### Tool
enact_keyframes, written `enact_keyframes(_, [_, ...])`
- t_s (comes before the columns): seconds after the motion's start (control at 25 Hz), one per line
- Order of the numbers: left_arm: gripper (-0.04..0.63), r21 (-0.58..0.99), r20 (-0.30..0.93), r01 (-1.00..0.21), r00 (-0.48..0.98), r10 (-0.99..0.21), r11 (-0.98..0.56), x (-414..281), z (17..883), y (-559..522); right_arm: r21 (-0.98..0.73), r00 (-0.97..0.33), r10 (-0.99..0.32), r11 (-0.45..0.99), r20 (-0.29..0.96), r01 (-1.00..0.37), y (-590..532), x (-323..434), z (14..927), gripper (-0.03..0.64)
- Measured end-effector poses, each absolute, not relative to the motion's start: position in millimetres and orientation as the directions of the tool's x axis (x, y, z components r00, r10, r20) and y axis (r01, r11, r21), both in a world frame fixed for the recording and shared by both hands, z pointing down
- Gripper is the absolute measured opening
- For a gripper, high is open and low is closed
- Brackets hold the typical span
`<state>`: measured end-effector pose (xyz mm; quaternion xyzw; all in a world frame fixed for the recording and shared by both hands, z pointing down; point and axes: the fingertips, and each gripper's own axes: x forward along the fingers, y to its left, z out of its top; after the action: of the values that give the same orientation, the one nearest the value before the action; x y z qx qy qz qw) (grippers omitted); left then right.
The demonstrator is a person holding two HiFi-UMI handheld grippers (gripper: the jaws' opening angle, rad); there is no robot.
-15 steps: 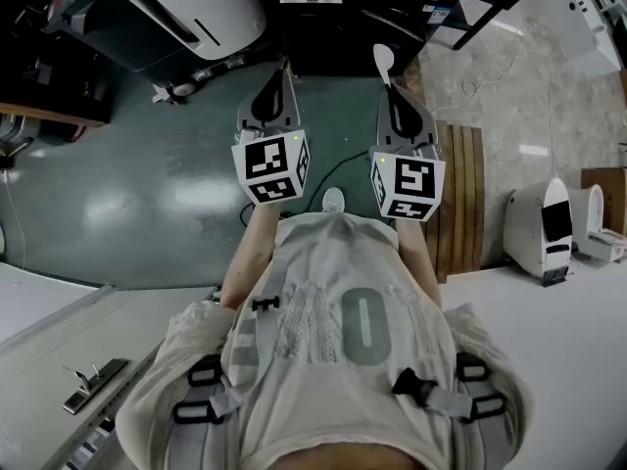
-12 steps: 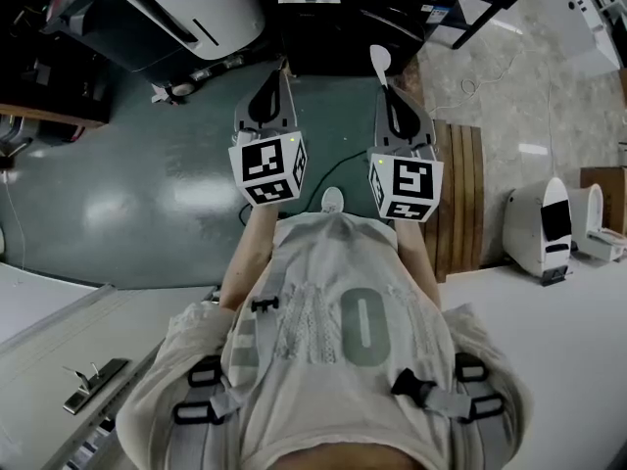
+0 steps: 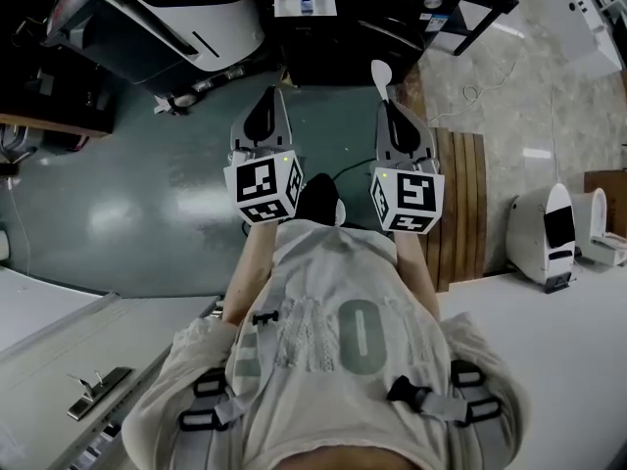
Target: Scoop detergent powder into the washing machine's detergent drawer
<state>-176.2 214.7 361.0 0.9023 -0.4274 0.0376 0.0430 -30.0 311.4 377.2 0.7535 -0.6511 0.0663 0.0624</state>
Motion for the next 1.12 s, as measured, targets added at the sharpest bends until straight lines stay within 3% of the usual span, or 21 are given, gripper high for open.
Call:
enact_keyframes(0.52, [0.020, 0.036, 0.067, -0.770, 0.638, -0.767, -0.638, -128, 352, 127, -0.014, 0.138, -0.980, -0.141, 0.145, -0.990, 236, 18, 369, 0.009])
enact_keyframes(1.12, [0.020, 0.021, -0.007, -0.729, 0.684, -0.730, -0.684, -39, 308, -82, 0.001, 0.167, -0.983, -0.168, 0.082, -0.986, 32, 98, 321, 0.009])
